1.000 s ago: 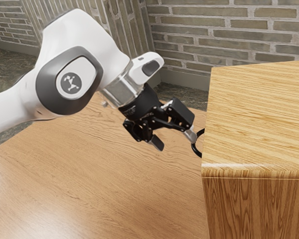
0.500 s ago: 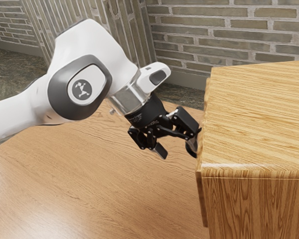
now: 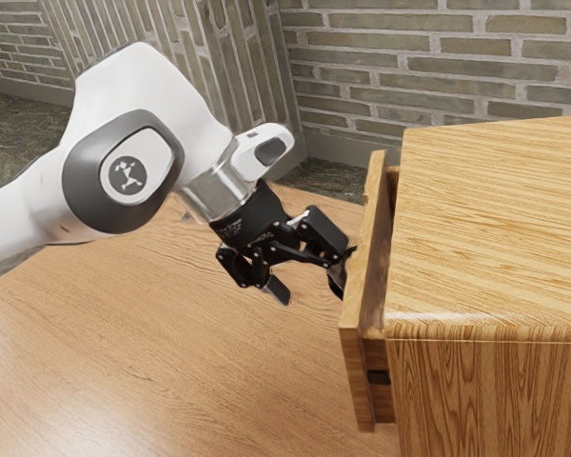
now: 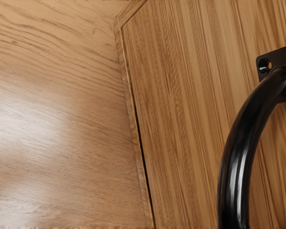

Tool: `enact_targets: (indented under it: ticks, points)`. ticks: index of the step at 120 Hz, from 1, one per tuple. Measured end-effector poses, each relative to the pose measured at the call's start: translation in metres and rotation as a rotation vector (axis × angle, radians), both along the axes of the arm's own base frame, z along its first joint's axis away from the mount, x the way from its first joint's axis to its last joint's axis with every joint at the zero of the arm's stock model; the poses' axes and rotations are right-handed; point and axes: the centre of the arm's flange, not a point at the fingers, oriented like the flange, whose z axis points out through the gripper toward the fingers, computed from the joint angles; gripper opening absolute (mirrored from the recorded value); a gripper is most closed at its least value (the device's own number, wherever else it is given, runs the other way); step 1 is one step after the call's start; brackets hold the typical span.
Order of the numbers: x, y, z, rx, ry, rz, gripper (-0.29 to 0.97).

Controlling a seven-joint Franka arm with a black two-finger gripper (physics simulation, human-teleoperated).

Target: Pull the drawer handle with one arm to open the drawer

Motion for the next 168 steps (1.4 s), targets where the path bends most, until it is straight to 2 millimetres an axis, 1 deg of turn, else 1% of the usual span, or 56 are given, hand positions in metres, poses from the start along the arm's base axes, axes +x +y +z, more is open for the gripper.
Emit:
enact_targets:
  ticks: [13, 24, 50, 69, 82, 101, 107, 112, 131, 138, 140, 146, 151, 155, 158, 162, 168]
  points:
    - [-0.007, 0.010, 0.001, 0.003, 0.000, 0.017, 0.68]
    - [-0.012, 0.023, 0.002, 0.002, 0.003, 0.039, 0.68]
    - [-0.023, 0.050, -0.004, -0.004, 0.021, 0.085, 0.68]
    - [-0.034, 0.070, -0.005, -0.007, 0.031, 0.118, 0.68]
    - [-0.040, 0.080, -0.009, -0.008, 0.040, 0.134, 0.68]
    - [-0.054, 0.101, -0.009, -0.009, 0.040, 0.171, 0.68]
    - [-0.058, 0.109, -0.009, -0.011, 0.040, 0.185, 0.68]
    - [-0.064, 0.120, -0.007, -0.012, 0.038, 0.201, 0.68]
    - [-0.092, 0.172, 0.010, -0.008, 0.024, 0.274, 0.68]
    - [-0.103, 0.190, 0.019, 0.034, 0.025, 0.290, 0.68]
    - [-0.106, 0.195, 0.027, 0.059, 0.021, 0.292, 0.68]
    - [-0.116, 0.216, 0.062, 0.156, 0.004, 0.303, 0.68]
    - [-0.130, 0.235, 0.090, 0.233, 0.005, 0.326, 0.68]
    - [-0.140, 0.249, 0.103, 0.284, 0.024, 0.345, 0.68]
    - [-0.146, 0.256, 0.105, 0.314, 0.048, 0.354, 0.68]
    - [-0.149, 0.263, 0.099, 0.343, 0.096, 0.357, 0.68]
    - [-0.150, 0.264, 0.091, 0.374, 0.155, 0.349, 0.68]
